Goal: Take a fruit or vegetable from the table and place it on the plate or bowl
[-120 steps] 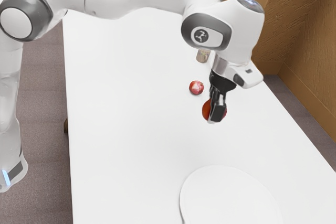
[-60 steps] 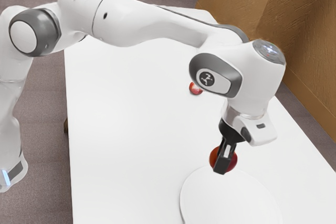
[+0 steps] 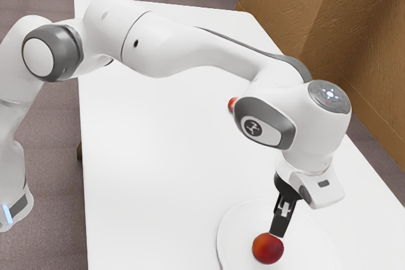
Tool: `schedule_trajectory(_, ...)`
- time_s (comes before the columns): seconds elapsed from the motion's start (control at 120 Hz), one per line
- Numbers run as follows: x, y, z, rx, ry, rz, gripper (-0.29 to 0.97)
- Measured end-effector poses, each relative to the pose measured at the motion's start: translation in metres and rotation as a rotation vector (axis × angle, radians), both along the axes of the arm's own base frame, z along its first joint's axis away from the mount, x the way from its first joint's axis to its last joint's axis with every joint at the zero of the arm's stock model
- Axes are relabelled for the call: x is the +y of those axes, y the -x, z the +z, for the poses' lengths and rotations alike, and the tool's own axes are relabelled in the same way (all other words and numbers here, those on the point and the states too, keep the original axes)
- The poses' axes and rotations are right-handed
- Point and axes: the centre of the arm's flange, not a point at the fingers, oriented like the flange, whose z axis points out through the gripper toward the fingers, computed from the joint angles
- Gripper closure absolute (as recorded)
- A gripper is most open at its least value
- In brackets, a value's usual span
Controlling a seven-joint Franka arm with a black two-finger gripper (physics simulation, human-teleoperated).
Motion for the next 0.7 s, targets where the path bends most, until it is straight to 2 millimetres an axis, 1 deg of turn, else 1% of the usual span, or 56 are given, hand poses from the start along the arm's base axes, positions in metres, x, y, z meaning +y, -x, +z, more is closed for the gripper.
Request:
schedule_trajectory(0.075, 0.002, -0.001, 0.001, -0.006, -0.003, 0.008, 0.04)
schedule_trajectory(0.125, 0.007, -0.004, 0.003, -0.010, -0.003, 0.022, 0.03)
schedule_trajectory(0.158, 0.016, -0.010, 0.005, -0.013, 0.000, 0.040, 0.02)
schedule_trajectory(0.183, 0.029, -0.018, 0.010, -0.019, 0.006, 0.065, 0.02)
schedule_trajectory(0.217, 0.055, -0.034, 0.022, -0.029, 0.024, 0.115, 0.01)
schedule_trajectory(0.242, 0.078, -0.047, 0.031, -0.037, 0.036, 0.157, 0.01)
schedule_trajectory(0.3, 0.152, -0.076, 0.054, -0.054, 0.053, 0.285, 0.01)
schedule_trajectory(0.333, 0.193, -0.085, 0.070, -0.066, 0.058, 0.353, 0.01)
schedule_trajectory(0.358, 0.219, -0.089, 0.081, -0.073, 0.061, 0.395, 0.00)
schedule_trajectory(0.4, 0.253, -0.093, 0.093, -0.076, 0.061, 0.453, 0.00)
schedule_trajectory(0.492, 0.308, -0.093, 0.108, -0.067, 0.052, 0.545, 0.00)
schedule_trajectory(0.542, 0.325, -0.092, 0.113, -0.062, 0.049, 0.576, 0.00)
schedule_trajectory(0.592, 0.335, -0.088, 0.119, -0.060, 0.046, 0.595, 0.00)
schedule_trajectory(0.65, 0.340, -0.084, 0.124, -0.058, 0.042, 0.606, 0.00)
schedule_trajectory(0.7, 0.340, -0.076, 0.134, -0.062, 0.038, 0.610, 0.00)
